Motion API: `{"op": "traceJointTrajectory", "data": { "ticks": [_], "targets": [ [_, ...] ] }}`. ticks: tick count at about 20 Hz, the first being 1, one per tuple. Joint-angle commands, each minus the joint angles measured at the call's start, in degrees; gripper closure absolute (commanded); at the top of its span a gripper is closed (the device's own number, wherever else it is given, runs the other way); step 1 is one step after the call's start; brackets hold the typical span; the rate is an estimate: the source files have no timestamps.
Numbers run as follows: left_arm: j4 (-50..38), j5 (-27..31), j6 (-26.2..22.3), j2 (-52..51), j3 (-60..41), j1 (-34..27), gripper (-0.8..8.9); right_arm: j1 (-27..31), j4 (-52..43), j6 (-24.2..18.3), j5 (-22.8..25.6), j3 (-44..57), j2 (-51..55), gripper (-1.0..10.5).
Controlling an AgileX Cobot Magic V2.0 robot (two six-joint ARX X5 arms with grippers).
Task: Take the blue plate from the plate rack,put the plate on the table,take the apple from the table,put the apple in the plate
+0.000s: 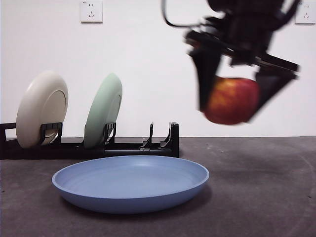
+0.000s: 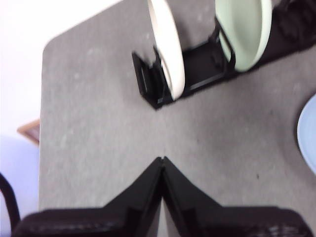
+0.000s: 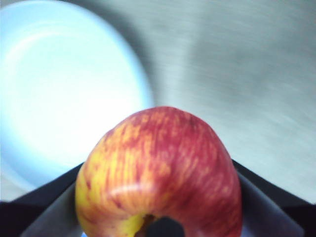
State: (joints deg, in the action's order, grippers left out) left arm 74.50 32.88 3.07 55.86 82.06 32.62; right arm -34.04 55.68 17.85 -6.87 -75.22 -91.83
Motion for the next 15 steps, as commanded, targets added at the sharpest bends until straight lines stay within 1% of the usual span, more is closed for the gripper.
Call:
{"op": "traceJointTrajectory", "data": {
  "ticks": [1, 4, 6, 10, 12, 15],
  "targets": [
    [0.92, 0.04, 1.86, -0.42, -0.13, -0.17, 8.18, -3.37, -0.59, 1.64, -0.13, -4.17, -1.60, 9.2],
    [0.92, -1.01, 3.10, -1.64, -0.13, -0.17, 8.19, -6.91, -1.66, 1.75, -0.15, -7.85, -5.99, 9.2],
    [0.92, -3.28, 3.41, -2.49, -0.13, -0.20, 8.19, -8.68, -0.74, 1.46, -0.20, -9.97, -10.03, 9.2],
    [0.92, -3.45, 3.85, -3.85, -0.13, -0.17, 8.19, -10.67, -0.44, 1.44, -0.90, -12.31, -17.11, 9.1],
    [0.92, -3.48, 4.46, -4.46, -0.13, -0.17, 8.19, -11.43, -0.79, 1.20, -1.92, -13.38, -19.80, 9.1],
    [0.92, -3.45, 4.48, -4.90, -0.13, -0.17, 8.19, -12.31, -2.12, 0.31, -1.86, -14.64, -22.60, 9.1]
  ]
}}
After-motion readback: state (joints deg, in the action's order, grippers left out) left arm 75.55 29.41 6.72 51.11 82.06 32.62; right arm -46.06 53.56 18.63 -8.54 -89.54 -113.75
